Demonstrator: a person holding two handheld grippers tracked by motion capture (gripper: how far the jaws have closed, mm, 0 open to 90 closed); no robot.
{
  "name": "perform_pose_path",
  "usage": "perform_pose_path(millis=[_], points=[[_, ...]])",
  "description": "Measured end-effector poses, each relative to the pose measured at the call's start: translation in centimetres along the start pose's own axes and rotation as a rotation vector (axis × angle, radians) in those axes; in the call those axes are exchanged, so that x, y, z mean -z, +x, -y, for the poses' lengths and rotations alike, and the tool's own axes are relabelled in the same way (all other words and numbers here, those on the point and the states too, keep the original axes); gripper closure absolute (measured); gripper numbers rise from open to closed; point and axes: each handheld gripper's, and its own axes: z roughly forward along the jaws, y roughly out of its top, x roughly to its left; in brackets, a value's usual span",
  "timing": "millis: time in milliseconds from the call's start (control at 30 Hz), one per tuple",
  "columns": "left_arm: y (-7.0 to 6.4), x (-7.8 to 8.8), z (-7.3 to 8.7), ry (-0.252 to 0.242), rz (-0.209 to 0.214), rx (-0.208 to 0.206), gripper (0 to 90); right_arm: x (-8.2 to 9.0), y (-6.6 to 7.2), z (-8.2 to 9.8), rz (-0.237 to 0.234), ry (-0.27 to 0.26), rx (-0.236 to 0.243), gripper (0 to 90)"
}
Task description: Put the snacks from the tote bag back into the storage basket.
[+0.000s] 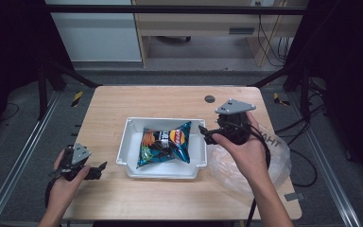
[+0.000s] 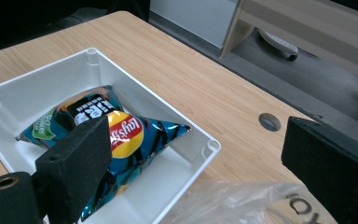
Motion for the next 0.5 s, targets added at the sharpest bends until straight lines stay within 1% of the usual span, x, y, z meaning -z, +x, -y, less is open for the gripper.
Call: perform_pose_path(millis=[33,133,233,300,500], points=[[0.0,0.0,0.0,0.000,0.000,0.000,3.4,0.5,-0.2,0.3,0.012,-0.004,-0.005,9.0],[0.0,0.0,0.0,-0.002,0.001,0.001,3.4,1.0,-0.4,0.7,0.023,-0.007,-0.014,9.2],[0.0,0.1,0.0,-0.006,0.001,0.003,3.3,1.2,-0.6,1.0,0.032,-0.007,-0.020,9.3],[0.1,0.1,0.0,-0.004,0.001,0.002,3.3,1.7,-0.8,1.6,0.042,-0.004,-0.032,9.4],[0.1,0.0,0.0,-0.006,0.001,0.004,3.3,2.5,-1.0,2.6,0.064,-0.003,-0.039,9.8]])
